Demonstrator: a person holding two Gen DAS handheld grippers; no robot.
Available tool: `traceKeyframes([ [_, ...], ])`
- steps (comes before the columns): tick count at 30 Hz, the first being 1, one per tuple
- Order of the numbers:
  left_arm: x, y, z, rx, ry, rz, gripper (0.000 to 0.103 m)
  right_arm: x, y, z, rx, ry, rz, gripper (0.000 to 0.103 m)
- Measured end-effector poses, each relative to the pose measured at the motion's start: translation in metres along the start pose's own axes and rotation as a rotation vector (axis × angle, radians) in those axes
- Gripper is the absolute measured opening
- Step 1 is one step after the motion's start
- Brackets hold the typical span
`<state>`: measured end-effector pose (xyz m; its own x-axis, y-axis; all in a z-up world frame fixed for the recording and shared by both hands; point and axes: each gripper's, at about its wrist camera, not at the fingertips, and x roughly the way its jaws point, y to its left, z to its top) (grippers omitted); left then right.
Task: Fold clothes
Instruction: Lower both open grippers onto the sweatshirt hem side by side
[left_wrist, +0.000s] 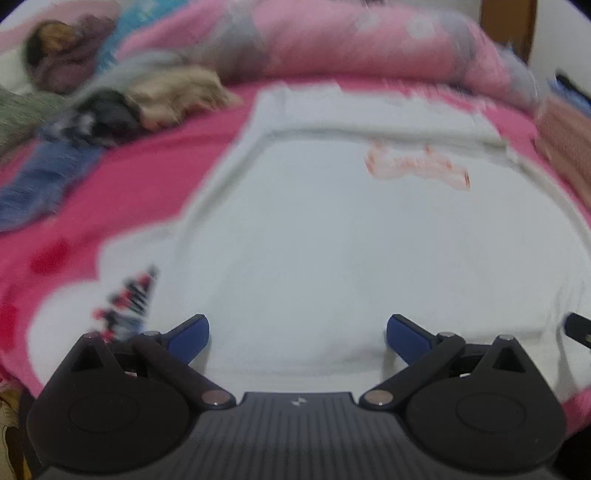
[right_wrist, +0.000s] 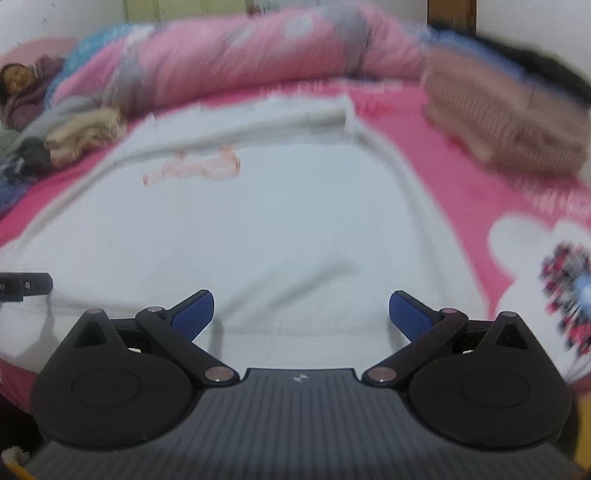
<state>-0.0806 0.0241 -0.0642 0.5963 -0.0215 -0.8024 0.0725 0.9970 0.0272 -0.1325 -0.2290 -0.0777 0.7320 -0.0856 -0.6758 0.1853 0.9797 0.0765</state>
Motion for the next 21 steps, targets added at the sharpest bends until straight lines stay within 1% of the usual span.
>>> traceKeyframes([
  [1,0.002,0.0,-0.002,-0.007,0.001,-0.002,0.103,0.005,0.0,-0.004,0.003,0.018,0.0,0.102],
  [3,0.0,0.004,-0.005,-0.034,-0.013,-0.018,0.103,0.005,0.005,-0.009,-0.029,-0.017,-0.013,0.102],
  [5,0.0,0.008,-0.005,-0.055,-0.005,-0.049,0.103,0.005,0.006,-0.01,-0.037,-0.017,-0.015,0.102],
  [11,0.0,0.016,-0.007,-0.052,-0.006,-0.127,0.103,0.003,-0.001,-0.011,-0.005,-0.03,0.021,0.102],
  [16,0.003,0.012,-0.001,-0.047,0.022,-0.12,0.103,0.004,0.003,-0.014,-0.028,-0.053,0.005,0.102],
  [21,0.005,0.011,0.001,-0.056,0.042,-0.114,0.103,0.004,0.0,-0.014,-0.031,-0.06,0.021,0.102],
])
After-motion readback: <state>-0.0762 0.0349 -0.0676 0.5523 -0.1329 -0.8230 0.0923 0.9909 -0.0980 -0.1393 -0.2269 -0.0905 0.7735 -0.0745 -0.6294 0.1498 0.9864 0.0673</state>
